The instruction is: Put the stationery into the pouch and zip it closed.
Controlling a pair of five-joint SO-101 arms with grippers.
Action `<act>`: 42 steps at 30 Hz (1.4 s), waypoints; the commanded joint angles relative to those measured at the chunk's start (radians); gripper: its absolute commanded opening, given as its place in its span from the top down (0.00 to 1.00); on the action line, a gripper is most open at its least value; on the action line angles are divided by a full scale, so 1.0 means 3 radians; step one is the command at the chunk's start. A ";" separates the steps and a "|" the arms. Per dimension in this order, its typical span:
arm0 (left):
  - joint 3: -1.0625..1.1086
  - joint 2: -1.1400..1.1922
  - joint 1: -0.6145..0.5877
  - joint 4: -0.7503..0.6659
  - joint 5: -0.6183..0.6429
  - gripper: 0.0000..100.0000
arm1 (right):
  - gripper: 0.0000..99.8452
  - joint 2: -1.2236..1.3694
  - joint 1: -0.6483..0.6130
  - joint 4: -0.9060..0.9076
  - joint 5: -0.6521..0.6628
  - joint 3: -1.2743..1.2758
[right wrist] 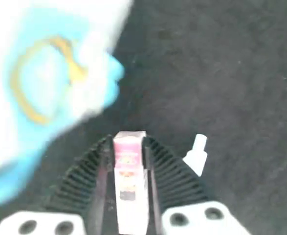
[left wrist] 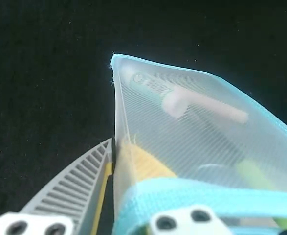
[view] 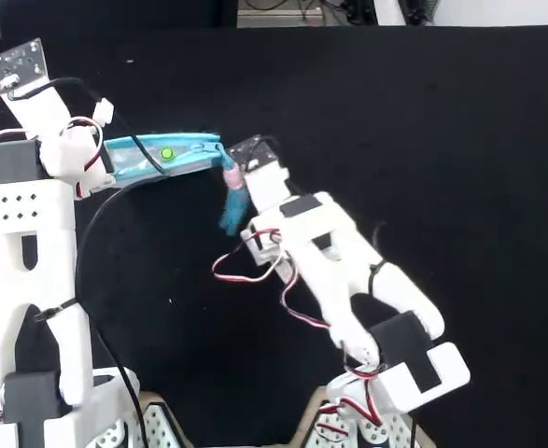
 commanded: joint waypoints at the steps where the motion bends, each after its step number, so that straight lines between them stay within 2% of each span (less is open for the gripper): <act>1: 0.0008 0.0020 -0.0130 -0.0041 -0.0041 0.97 | 0.92 -0.0013 0.0031 0.0240 0.0164 -0.0074; 6: 0.0008 0.0020 -0.0125 -0.0041 -0.0041 0.97 | 0.75 -0.0003 0.0026 0.0573 0.0281 -0.0202; 8: 0.0008 0.0020 -0.0125 -0.0041 -0.0041 0.97 | 0.73 0.0008 0.0015 0.0609 0.0281 -0.0207; 14: 0.0008 0.0020 -0.0125 -0.0051 -0.0041 0.97 | 0.78 0.0013 -0.0159 0.0706 0.0286 -0.0202; 19: 0.0008 0.0020 -0.0125 -0.0046 -0.0041 0.97 | 0.94 0.0018 -0.0153 0.0506 0.0445 -0.0130; 21: 0.0008 0.0020 -0.0125 -0.0041 -0.0041 0.97 | 0.98 0.0018 -0.0153 0.0404 0.0527 -0.0084; 25: 0.0013 0.0020 -0.0125 -0.0036 -0.0041 0.97 | 0.91 0.0018 -0.0153 0.0450 0.0557 -0.0074; 28: 0.0013 0.0020 -0.0125 -0.0036 -0.0041 0.97 | 0.80 0.0059 -0.0153 0.0721 0.0563 -0.0156; 30: 0.0013 0.0020 -0.0125 -0.0036 -0.0041 0.97 | 0.77 0.0161 -0.0164 0.1013 0.0547 -0.0315; 34: 0.0013 0.0020 -0.0125 -0.0036 -0.0041 0.97 | 0.80 0.0545 -0.0164 0.1458 0.0537 -0.0698; 37: 0.0013 0.0020 -0.0125 -0.0036 -0.0041 0.97 | 0.82 0.0892 -0.0169 0.1539 0.0368 -0.0918; 39: 0.0013 0.0020 -0.0125 -0.0036 -0.0041 0.97 | 0.88 0.1051 -0.0174 0.1534 0.0292 -0.1020; 41: 0.0013 0.0020 -0.0125 -0.0041 -0.0041 0.97 | 1.00 0.1102 -0.0174 0.1534 0.0281 -0.1077; 42: 0.0013 0.0020 -0.0125 -0.0046 -0.0041 0.97 | 0.98 0.1097 -0.0174 0.1555 0.0271 -0.1082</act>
